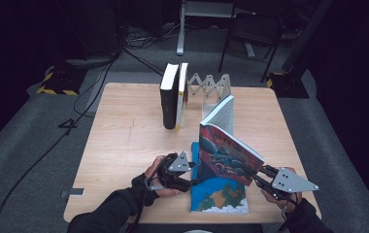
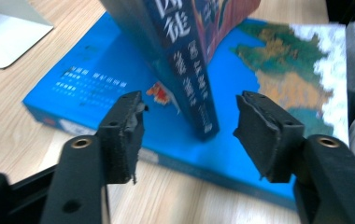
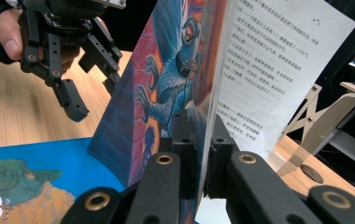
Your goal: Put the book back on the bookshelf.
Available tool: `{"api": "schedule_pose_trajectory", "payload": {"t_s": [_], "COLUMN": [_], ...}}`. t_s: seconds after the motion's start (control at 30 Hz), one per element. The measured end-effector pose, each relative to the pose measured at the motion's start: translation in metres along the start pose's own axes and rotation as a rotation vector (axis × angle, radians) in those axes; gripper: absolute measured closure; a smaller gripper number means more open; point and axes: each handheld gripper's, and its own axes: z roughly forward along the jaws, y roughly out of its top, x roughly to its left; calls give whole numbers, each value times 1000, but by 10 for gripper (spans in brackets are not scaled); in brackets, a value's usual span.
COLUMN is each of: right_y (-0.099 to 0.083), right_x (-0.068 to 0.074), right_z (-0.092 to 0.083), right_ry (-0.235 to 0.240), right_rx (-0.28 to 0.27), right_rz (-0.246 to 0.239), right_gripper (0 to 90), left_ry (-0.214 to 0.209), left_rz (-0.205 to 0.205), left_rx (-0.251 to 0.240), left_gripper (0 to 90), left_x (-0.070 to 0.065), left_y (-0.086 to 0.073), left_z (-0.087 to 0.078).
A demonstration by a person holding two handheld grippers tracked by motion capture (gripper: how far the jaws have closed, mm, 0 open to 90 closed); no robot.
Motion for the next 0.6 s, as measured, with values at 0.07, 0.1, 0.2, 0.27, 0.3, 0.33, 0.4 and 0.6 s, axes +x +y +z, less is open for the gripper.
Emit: {"api": "schedule_pose_trajectory", "payload": {"t_s": [0.07, 0.1, 0.2, 0.27, 0.3, 0.33, 0.4, 0.6], "right_y": [0, 0, 0, 0, 0, 0, 0, 0], "right_x": [1, 1, 0, 0, 1, 1, 2, 2], "right_z": [0, 0, 0, 0, -1, -1, 0, 0], "right_ry": [4, 4, 7, 7, 8, 8, 10, 10], "right_rx": [-1, -1, -3, -4, -4, -4, -4, -6], "right_rz": [1, 1, 5, 6, 6, 4, 4, -2], "right_gripper": [851, 851, 850, 849, 848, 847, 844, 841], "left_ry": [-3, -5, 18, 42, 53, 62, 73, 96], "left_rz": [-10, -8, -6, -13, -17, -20, -24, -12], "left_rx": [-11, -19, -27, -56, -66, -81, -104, -166], "left_gripper": [370, 370, 352, 353, 366, 380, 381, 411], "left_x": [-1, -1, -3, -1, 0, 0, 3, 10], "left_y": [2, 4, 8, 10, 11, 13, 17, 27], "left_z": [7, 11, 20, 23, 23, 24, 24, 20]}}
